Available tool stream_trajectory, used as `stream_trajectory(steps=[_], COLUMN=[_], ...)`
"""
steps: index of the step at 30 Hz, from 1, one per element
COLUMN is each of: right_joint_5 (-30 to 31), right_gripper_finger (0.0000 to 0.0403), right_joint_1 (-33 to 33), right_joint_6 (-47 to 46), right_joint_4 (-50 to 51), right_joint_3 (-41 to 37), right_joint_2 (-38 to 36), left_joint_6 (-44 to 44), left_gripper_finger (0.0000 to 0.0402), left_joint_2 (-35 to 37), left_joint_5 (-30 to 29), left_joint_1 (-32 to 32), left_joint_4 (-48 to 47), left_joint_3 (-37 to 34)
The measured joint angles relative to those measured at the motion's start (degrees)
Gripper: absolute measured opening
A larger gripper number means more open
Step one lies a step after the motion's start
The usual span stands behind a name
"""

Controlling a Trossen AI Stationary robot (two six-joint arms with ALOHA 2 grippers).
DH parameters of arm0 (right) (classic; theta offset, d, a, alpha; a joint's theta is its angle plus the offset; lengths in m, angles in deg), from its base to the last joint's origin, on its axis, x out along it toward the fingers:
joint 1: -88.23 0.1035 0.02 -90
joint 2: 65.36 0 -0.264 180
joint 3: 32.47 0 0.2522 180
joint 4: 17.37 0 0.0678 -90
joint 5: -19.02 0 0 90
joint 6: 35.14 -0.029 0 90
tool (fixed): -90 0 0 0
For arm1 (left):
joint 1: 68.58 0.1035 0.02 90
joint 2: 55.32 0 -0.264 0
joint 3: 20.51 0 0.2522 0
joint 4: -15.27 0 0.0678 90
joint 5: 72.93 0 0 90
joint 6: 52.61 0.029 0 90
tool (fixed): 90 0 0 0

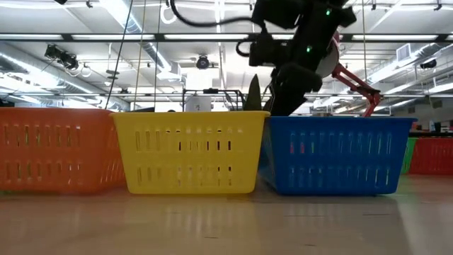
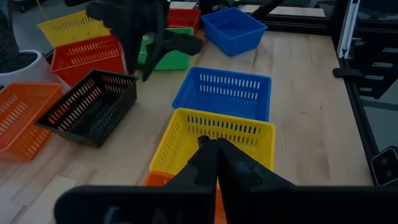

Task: Stack baskets by color
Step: Move the right red bin to the bottom right of the table

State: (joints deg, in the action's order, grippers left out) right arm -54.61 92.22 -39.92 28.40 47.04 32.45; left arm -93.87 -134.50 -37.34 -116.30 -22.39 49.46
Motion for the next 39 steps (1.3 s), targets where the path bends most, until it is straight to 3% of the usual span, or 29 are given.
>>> stream_trajectory(steps=[7,15,18,25,39], right_joint_5=[4.6,11.2,9.5,-1.1,-4.0], right_gripper_finger=[0.0132,0.0130,0.0130,0.0130,0.0130], right_joint_1=[9.4,27.7,33.8,44.1,50.6], right_joint_6=[-8.2,-25.6,-35.3,-51.5,-67.9], right_joint_4=[9.4,16.2,17.4,18.3,22.4], right_joint_3=[3.8,3.8,3.8,3.8,3.8], right_joint_2=[-4.1,-10.4,-11.5,-11.7,-11.7], left_joint_6=[0.0,0.0,0.0,0.0,0.1], left_gripper_finger=[0.0018,0.0017,0.0013,0.0019,0.0015], left_joint_2=[0.0,0.0,0.0,0.0,0.0], left_joint_5=[0.0,0.0,0.0,0.0,0.0], left_joint_1=[0.0,0.0,0.0,0.0,0.0], left_joint_4=[-0.1,-0.3,-0.3,-0.3,-0.3], left_joint_3=[0.0,0.0,0.0,0.0,0.0])
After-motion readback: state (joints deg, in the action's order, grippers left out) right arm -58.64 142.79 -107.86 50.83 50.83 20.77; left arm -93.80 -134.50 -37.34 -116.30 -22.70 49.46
